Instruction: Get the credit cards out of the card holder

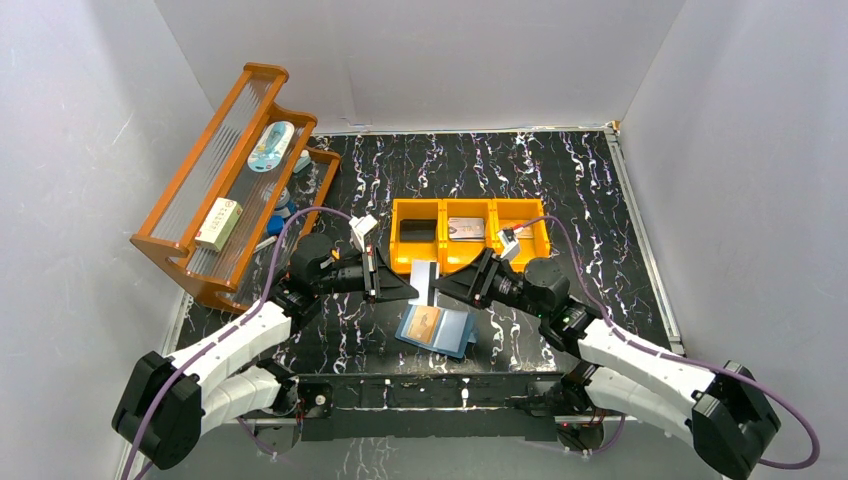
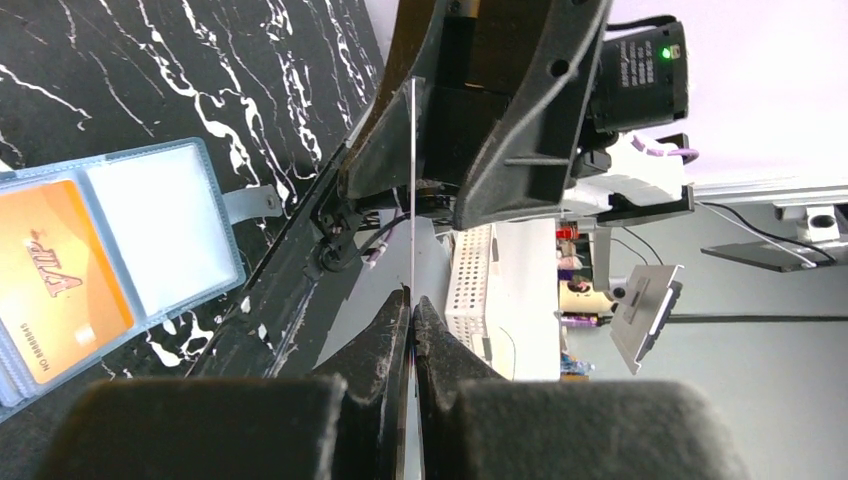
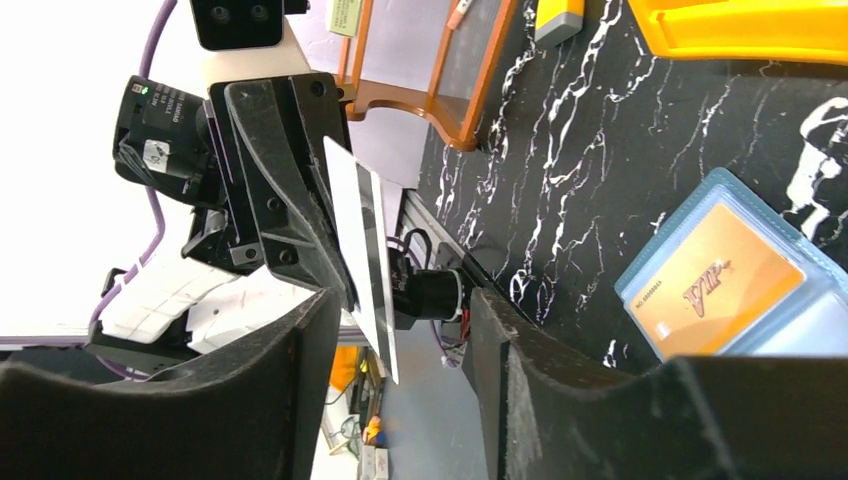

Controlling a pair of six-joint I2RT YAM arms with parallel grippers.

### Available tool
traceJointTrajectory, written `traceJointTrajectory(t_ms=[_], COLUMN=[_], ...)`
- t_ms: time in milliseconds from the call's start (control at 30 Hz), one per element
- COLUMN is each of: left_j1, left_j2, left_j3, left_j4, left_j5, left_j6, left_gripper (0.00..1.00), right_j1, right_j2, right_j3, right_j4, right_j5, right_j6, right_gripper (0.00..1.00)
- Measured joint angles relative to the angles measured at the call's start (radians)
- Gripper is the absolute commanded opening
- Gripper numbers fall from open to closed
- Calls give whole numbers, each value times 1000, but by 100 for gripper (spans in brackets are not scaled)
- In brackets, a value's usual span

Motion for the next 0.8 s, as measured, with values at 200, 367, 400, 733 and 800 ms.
traceJointTrajectory(t_ms=[200, 367, 400, 733, 800], left_j1=[0, 0, 0, 0, 0], left_j2=[18, 24, 24, -2, -2], left_j3=[-1, -3, -3, 1, 2], left_j4=[45, 61, 61, -55, -63], left_j5=[39, 56, 56, 22, 22], left_j6=[-23, -34, -34, 23, 28], left_gripper=[0, 0, 0, 0, 0], right_j1=[-35, -54, -57, -73, -77], right_j2=[72, 124, 132, 136, 136], right_j3=[0, 0, 0, -88, -91], right_j4=[120, 182, 194, 296, 302], right_j5=[-63, -113, -124, -169, -177], right_j6=[34, 48, 53, 96, 102], right_gripper=[45, 35, 33, 17, 17])
